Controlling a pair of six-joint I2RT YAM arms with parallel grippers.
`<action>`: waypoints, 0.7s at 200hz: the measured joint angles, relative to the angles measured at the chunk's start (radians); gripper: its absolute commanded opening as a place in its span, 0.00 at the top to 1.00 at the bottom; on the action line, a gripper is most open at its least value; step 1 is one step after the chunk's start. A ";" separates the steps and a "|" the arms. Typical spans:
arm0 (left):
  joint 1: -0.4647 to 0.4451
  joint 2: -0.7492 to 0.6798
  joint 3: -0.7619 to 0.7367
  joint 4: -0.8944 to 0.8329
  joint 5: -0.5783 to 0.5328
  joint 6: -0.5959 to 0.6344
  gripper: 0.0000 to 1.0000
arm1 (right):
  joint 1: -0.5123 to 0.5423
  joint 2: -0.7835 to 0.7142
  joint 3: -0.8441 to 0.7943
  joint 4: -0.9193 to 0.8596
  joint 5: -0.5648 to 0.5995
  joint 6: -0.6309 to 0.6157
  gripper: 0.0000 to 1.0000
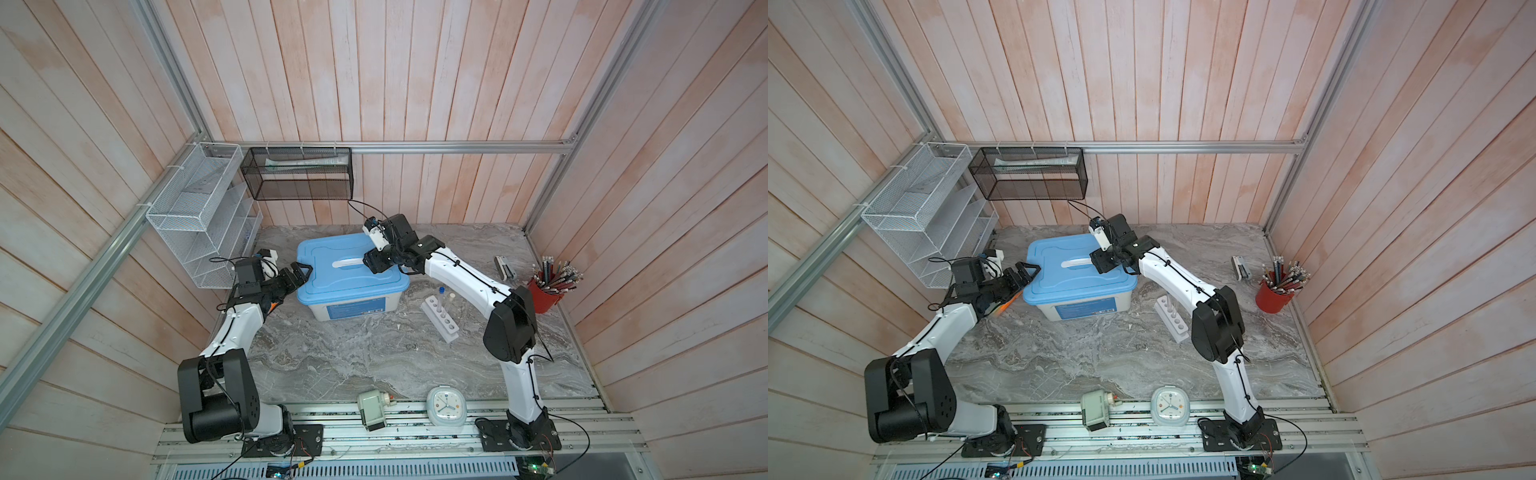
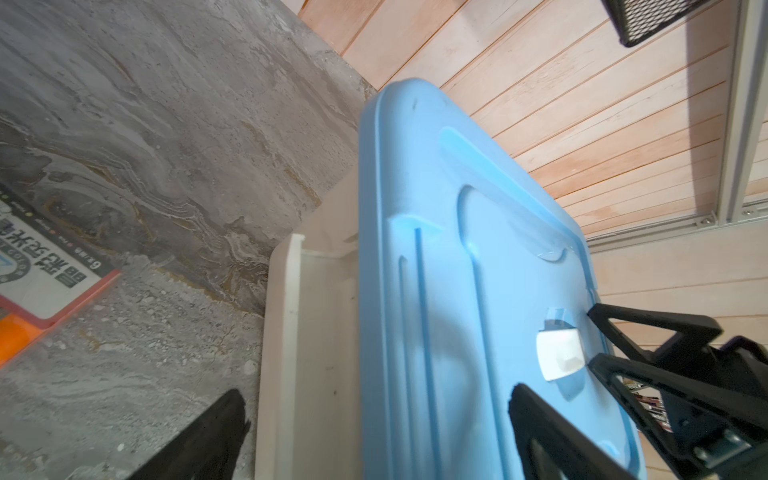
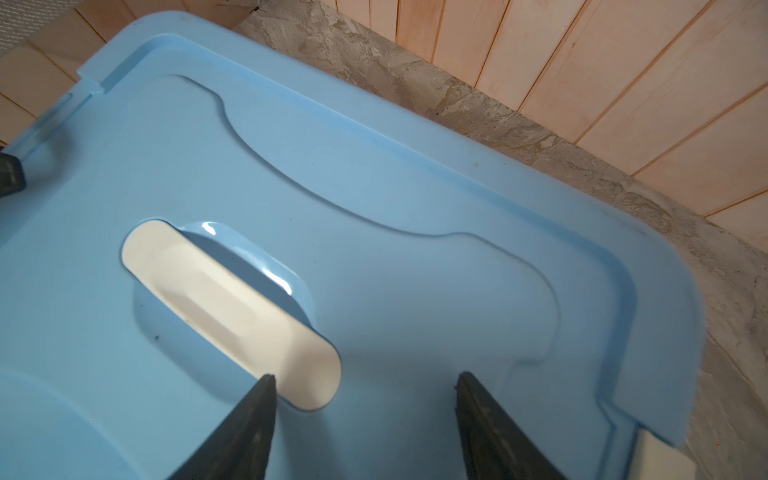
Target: Organize the chemistry lab equipment
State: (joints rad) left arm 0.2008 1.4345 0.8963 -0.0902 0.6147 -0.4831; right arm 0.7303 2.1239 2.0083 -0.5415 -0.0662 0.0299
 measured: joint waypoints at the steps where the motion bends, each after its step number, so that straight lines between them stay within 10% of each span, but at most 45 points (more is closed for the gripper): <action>1: 0.000 0.000 0.000 0.000 0.000 0.000 0.00 | 0.000 0.000 0.000 0.001 0.000 0.000 0.31; 140: -0.019 -0.005 0.000 -0.008 -0.046 -0.002 0.24 | 0.000 -0.010 -0.045 0.078 -0.016 0.041 0.36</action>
State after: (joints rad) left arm 0.1818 1.4292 0.8963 -0.0978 0.5690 -0.4854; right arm 0.7303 2.1139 1.9633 -0.4637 -0.0818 0.0708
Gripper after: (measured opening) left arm 0.770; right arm 0.640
